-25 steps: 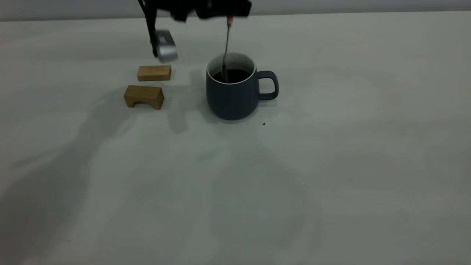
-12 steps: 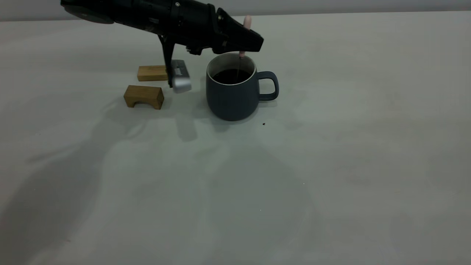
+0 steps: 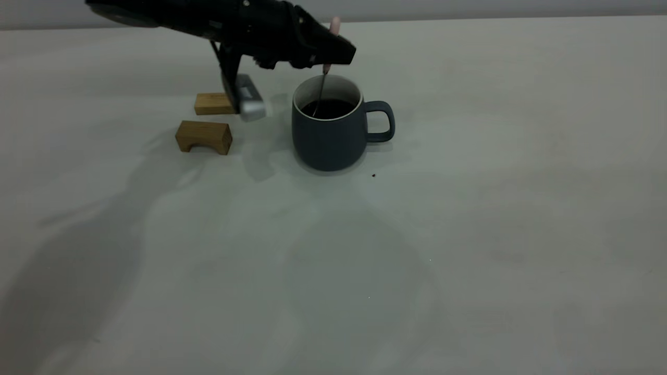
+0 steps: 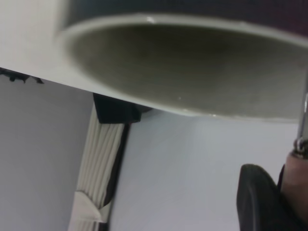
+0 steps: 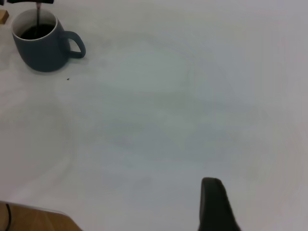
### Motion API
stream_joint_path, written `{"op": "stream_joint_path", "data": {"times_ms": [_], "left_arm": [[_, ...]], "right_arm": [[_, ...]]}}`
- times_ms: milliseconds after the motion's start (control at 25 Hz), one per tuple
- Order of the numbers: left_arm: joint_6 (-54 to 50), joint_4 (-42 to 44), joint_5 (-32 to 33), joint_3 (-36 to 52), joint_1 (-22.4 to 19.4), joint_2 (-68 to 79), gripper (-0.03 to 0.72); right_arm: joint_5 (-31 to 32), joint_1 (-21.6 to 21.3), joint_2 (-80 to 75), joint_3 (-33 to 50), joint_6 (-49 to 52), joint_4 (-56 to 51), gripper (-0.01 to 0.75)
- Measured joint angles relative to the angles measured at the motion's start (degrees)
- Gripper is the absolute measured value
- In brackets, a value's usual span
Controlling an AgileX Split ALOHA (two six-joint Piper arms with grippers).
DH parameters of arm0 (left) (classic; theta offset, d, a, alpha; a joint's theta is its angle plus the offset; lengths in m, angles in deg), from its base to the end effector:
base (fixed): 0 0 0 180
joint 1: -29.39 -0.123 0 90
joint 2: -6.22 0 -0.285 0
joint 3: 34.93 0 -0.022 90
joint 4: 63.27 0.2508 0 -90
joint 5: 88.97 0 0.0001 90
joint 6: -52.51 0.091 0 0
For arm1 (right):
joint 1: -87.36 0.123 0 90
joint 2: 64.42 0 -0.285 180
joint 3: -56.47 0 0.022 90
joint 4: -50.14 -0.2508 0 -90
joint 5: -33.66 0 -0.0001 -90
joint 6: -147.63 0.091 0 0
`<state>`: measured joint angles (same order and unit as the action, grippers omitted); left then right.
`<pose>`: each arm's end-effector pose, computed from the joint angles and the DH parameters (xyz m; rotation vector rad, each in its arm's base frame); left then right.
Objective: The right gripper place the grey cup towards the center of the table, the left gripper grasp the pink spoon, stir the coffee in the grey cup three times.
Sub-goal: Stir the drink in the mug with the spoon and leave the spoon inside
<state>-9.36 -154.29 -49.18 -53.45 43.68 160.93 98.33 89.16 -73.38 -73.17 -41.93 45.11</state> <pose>0.4665 -0.1790 0.0293 2.0686 -1.1466 1.0474 -0.0020 0.0072 0.2636 -0.2188 2.1495 0.0294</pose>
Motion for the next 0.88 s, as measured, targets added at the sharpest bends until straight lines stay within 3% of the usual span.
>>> {"op": "stream_joint_path", "data": {"times_ms": [200, 440, 640, 880], "left_arm": [[-0.1, -0.4, 0.9, -2.4, 2.4, 1.8, 0.112], [-0.4, 2.7, 7.0, -2.4, 3.5, 1.8, 0.112], [-5.0, 9.8, 10.0, -2.5, 1.5, 1.8, 0.112], [-7.3, 11.3, 9.6, -2.7, -1.8, 1.8, 0.112]], "right_arm": [[0.0, 0.0, 0.0, 0.0, 0.0, 0.0, 0.491], [0.0, 0.0, 0.0, 0.0, 0.0, 0.0, 0.491], [0.0, 0.0, 0.0, 0.0, 0.0, 0.0, 0.491], [0.0, 0.0, 0.0, 0.0, 0.0, 0.0, 0.491]]}}
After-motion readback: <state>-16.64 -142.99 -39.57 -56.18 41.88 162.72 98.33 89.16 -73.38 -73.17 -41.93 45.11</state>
